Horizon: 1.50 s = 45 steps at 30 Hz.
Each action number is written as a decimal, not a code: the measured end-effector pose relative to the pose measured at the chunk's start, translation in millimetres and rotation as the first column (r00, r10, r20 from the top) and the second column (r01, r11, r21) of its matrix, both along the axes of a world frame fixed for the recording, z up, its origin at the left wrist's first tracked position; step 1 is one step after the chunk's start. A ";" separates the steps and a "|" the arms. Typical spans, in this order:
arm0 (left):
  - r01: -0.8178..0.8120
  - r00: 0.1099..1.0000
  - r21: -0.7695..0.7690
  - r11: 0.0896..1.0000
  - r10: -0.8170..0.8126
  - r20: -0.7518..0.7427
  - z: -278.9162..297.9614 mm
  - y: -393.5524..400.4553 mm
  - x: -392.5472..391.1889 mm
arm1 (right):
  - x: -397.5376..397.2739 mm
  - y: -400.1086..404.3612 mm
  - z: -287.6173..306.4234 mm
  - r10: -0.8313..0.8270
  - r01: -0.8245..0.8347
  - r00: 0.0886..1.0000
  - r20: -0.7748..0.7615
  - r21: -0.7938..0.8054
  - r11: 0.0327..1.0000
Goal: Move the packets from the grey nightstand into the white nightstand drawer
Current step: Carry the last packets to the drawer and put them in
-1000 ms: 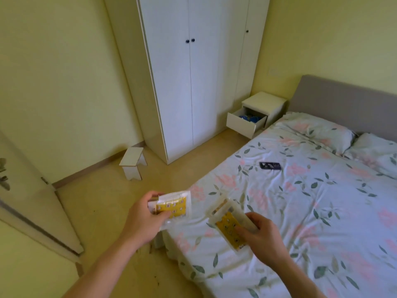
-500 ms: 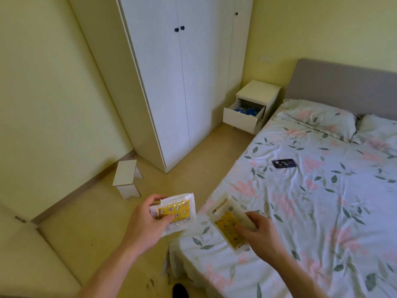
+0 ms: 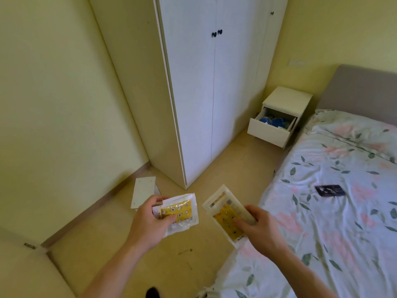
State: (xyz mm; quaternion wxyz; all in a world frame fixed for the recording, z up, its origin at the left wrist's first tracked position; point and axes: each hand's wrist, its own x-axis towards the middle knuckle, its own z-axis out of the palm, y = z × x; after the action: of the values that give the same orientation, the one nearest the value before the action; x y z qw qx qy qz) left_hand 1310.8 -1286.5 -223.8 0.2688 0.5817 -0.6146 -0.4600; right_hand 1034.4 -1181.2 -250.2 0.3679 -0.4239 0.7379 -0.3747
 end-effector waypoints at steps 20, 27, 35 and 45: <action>0.583 0.813 0.006 0.813 -0.583 0.002 -18.1 -291.8 -142.8 | -24.9 -124.9 -1.3 -0.698 0.702 0.711 0.084 -0.017 0.712; 0.654 0.756 0.003 0.756 -0.654 -0.003 -20.6 -375.2 -262.8 | -124.6 -185.7 -19.6 -0.771 0.770 0.627 0.112 0.063 0.635; 0.640 0.768 -0.009 0.768 -0.640 -0.013 -12.8 -461.6 -399.2 | -265.2 -292.1 -4.3 -0.711 0.713 0.693 0.119 0.034 0.701; 0.625 0.781 0.032 0.780 -0.624 -0.027 -32.5 -595.0 -528.5 | -413.3 -417.1 -4.5 -0.703 0.704 0.704 0.100 0.032 0.710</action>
State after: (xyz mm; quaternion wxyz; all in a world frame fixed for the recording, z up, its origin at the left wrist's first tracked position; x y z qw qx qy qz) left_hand 782.3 -1881.5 -256.3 0.0945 0.3472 -0.7614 -0.5393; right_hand 621.1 -1598.3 -254.7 0.2338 -0.0922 0.8218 -0.5113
